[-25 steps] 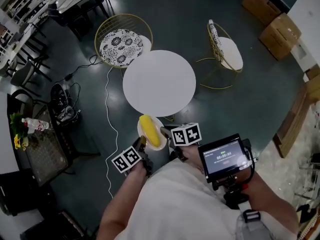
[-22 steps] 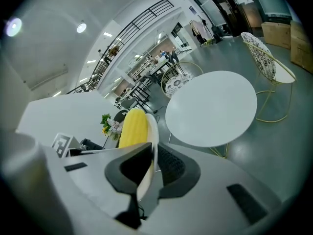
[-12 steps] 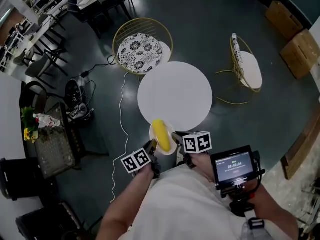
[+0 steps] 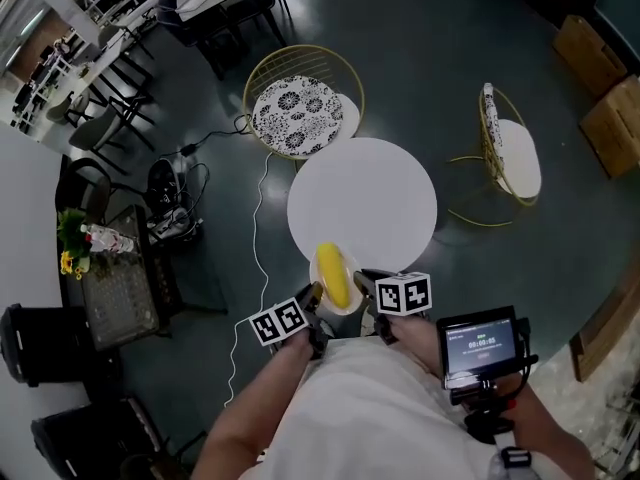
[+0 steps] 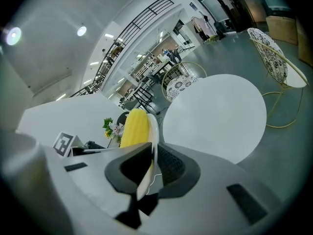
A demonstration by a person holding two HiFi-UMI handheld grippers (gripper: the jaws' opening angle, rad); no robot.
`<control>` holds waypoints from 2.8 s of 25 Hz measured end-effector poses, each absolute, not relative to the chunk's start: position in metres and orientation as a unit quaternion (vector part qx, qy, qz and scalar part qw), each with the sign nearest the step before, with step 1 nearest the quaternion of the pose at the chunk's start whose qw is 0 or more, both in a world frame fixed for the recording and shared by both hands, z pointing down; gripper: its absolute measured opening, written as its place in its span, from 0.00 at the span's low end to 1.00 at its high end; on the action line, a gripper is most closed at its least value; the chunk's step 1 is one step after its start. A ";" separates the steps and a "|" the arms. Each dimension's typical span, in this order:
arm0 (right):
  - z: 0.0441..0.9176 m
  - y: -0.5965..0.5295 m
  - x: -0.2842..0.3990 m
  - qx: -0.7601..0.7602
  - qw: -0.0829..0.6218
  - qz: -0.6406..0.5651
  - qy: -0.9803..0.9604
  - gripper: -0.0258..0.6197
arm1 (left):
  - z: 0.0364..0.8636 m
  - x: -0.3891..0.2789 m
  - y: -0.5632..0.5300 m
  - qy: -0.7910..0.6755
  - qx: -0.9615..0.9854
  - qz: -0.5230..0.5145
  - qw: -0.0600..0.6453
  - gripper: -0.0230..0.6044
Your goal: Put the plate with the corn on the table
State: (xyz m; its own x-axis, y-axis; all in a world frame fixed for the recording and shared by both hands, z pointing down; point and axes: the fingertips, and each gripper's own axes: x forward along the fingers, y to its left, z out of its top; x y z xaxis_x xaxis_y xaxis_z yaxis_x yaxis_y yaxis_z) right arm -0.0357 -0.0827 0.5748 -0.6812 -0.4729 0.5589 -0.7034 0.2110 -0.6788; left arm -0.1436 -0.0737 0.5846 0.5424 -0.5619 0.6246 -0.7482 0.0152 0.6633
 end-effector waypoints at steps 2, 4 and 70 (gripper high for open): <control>0.577 -0.086 -0.034 0.384 0.111 0.502 -0.767 0.11 | 0.585 -0.142 -0.077 -0.468 0.698 0.088 0.535 0.12; 0.579 -0.091 -0.031 0.386 0.106 0.503 -0.766 0.11 | 0.585 -0.140 -0.083 -0.464 0.701 0.089 0.534 0.11; 0.733 -0.254 0.029 0.567 0.036 0.559 -0.603 0.11 | 0.737 -0.069 -0.305 -0.252 0.781 0.276 0.500 0.11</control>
State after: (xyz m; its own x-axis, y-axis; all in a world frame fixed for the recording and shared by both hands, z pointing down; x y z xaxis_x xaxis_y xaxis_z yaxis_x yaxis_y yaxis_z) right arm 0.0290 -0.2536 0.7326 -0.3538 -0.6440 0.6784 -0.7252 -0.2691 -0.6337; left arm -0.0685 -0.3046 0.7375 0.7208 -0.1165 0.6833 -0.6695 -0.3724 0.6427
